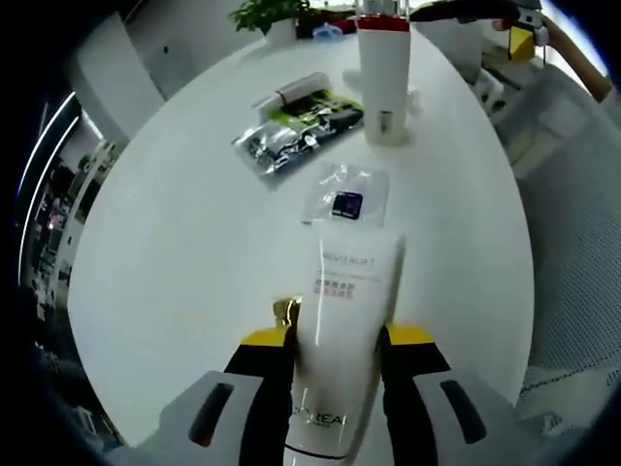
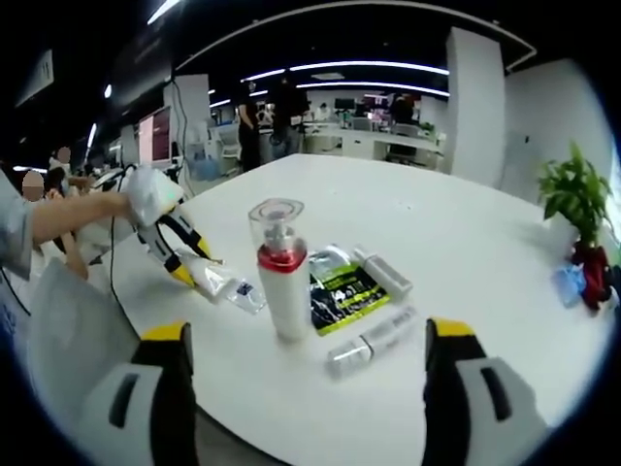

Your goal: Arrange the skincare products in the storage area until every visible bottle or jar stands upright without overlapping.

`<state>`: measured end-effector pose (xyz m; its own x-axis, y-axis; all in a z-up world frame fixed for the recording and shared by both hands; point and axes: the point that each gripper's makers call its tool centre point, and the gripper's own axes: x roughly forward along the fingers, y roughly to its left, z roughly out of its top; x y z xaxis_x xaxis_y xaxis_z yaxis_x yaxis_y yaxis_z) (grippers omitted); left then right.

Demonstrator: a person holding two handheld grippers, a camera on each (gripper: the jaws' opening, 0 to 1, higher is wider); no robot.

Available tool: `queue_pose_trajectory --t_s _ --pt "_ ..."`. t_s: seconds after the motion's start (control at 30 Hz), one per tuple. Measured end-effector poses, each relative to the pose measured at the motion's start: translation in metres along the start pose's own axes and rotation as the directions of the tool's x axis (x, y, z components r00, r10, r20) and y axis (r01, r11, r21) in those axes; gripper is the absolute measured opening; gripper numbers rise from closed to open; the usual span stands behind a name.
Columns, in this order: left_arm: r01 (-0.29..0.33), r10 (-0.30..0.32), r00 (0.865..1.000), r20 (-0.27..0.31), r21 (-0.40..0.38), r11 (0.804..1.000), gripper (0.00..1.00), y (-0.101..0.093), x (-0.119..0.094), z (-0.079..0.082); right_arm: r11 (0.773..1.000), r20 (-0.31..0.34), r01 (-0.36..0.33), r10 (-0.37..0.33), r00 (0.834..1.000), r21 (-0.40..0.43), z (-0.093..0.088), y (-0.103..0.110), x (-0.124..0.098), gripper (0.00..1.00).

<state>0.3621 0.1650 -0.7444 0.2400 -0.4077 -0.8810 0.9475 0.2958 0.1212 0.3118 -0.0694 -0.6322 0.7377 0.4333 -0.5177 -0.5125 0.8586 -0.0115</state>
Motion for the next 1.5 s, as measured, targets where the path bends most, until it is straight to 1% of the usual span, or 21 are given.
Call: queue_pose_trajectory --t_s 0.07,0.1,0.27,0.4,0.47,0.57,0.67,0.8,0.93,1.1,1.17,1.27,1.5 --pt "0.001 -0.001 1.0 0.008 -0.007 1.0 0.32 0.001 0.0 0.0 1.0 -0.004 -0.005 0.005 1.0 -0.001 -0.001 0.002 0.0 1.0" --pt "-0.004 0.004 1.0 0.015 -0.023 1.0 0.31 0.003 -0.001 0.0 1.0 -0.006 -0.007 0.007 1.0 -0.004 -0.001 0.002 0.0 1.0" --pt "-0.023 0.024 0.999 0.032 -0.011 1.0 0.3 0.003 -0.005 0.002 1.0 -0.006 -0.011 0.011 1.0 -0.004 -0.001 0.005 0.0 1.0" --pt "-0.046 0.047 0.997 0.062 -0.017 0.999 0.3 0.006 -0.013 0.004 1.0 -0.003 -0.015 0.015 1.0 -0.007 0.0 0.007 -0.002 1.0" --pt "-0.064 0.068 0.993 0.092 -0.049 0.997 0.3 0.008 -0.018 0.006 1.0 -0.002 -0.015 0.015 1.0 -0.009 0.0 0.008 -0.002 1.0" --pt "-0.075 0.082 0.99 0.111 -0.061 0.995 0.3 0.008 -0.026 0.007 1.0 0.005 -0.018 0.018 1.0 -0.008 0.0 0.01 -0.003 1.0" --pt "-0.084 0.096 0.983 0.157 -0.083 0.993 0.3 0.005 -0.037 0.014 1.0 -0.001 -0.023 0.023 1.0 -0.013 0.0 0.013 -0.004 1.0" --pt "-0.091 0.11 0.973 0.202 -0.102 0.991 0.3 0.002 -0.046 0.024 0.999 0.004 -0.032 0.032 0.999 -0.019 0.002 0.017 -0.004 1.0" --pt "-0.099 0.121 0.967 0.224 -0.106 0.989 0.29 0.0 -0.05 0.032 0.999 0.014 -0.038 0.038 0.999 -0.023 0.006 0.02 -0.006 1.0" --pt "-0.095 0.124 0.956 0.266 -0.117 0.989 0.29 -0.003 -0.056 0.044 0.999 0.026 -0.039 0.04 0.999 -0.026 0.01 0.021 -0.009 1.0" --pt "-0.104 0.134 0.949 0.285 -0.117 0.988 0.29 -0.003 -0.058 0.049 0.999 0.03 -0.039 0.04 0.999 -0.027 0.011 0.021 -0.011 1.0" --pt "-0.097 0.134 0.942 0.309 -0.132 0.987 0.29 -0.004 -0.06 0.055 0.999 0.034 -0.038 0.038 0.999 -0.027 0.012 0.021 -0.012 1.0" --pt "-0.096 0.136 0.93 0.342 -0.129 0.987 0.29 -0.009 -0.065 0.066 0.999 0.043 -0.045 0.046 0.998 -0.024 0.015 0.025 -0.013 1.0"
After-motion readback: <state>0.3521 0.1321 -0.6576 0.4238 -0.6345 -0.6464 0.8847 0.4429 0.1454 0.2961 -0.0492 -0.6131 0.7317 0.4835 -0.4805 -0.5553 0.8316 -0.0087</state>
